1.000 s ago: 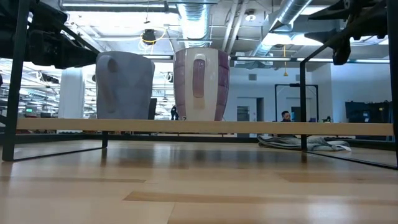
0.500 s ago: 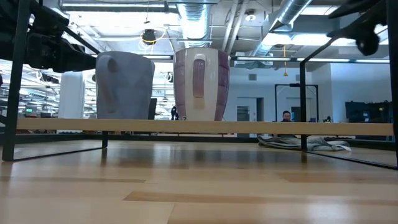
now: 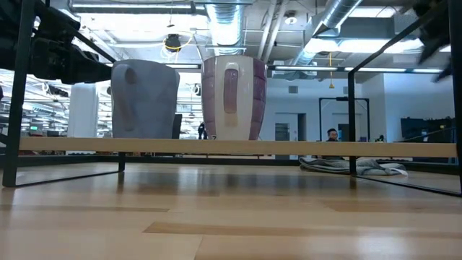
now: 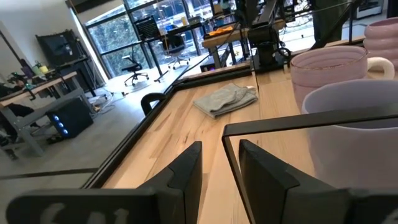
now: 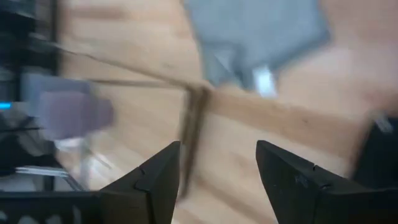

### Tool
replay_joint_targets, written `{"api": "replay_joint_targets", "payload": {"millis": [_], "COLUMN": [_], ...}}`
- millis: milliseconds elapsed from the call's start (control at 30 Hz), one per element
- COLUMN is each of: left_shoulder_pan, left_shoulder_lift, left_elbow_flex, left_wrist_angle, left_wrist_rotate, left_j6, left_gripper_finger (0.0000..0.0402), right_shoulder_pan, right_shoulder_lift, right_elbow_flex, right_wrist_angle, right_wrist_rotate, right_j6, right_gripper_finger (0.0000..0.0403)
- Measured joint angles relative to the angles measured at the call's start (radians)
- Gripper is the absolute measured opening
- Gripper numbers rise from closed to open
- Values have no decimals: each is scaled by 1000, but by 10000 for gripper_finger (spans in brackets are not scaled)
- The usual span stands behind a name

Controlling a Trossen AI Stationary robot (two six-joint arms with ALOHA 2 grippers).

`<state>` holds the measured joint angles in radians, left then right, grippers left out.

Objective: Stack small to large cups/mugs on shelf
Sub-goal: Put the purple mug on the shelf

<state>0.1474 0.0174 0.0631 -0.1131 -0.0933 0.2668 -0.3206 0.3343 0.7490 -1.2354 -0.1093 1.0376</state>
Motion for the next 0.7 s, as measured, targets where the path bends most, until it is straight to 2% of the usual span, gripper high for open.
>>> {"api": "replay_joint_targets", "payload": {"millis": [133,300,433,567,700], "left_shoulder_pan": [0,0,0,0,0], "left_shoulder_lift": [0,0,0,0,0], "left_elbow_flex": [0,0,0,0,0], "left_wrist_angle": [0,0,0,0,-1], "left_wrist_rotate": [-1,-25,-26,-27,-27], "left_j6": [1,1,1,1,1], "left_gripper_finger": [98,98,98,98,98], "right_shoulder_pan": [0,4,43,113,214], "right_shoulder_lift": [42,102,181,273,367], "right_elbow_flex": [0,22,105,213,309], "right_wrist_angle": [-100,26,14,-38,-113], "right_wrist_rotate": [-54,-58,-62,-27,54], "right_j6": [62,-12,-32,-18,32], "right_gripper_finger": [230,230,230,230,230]}}
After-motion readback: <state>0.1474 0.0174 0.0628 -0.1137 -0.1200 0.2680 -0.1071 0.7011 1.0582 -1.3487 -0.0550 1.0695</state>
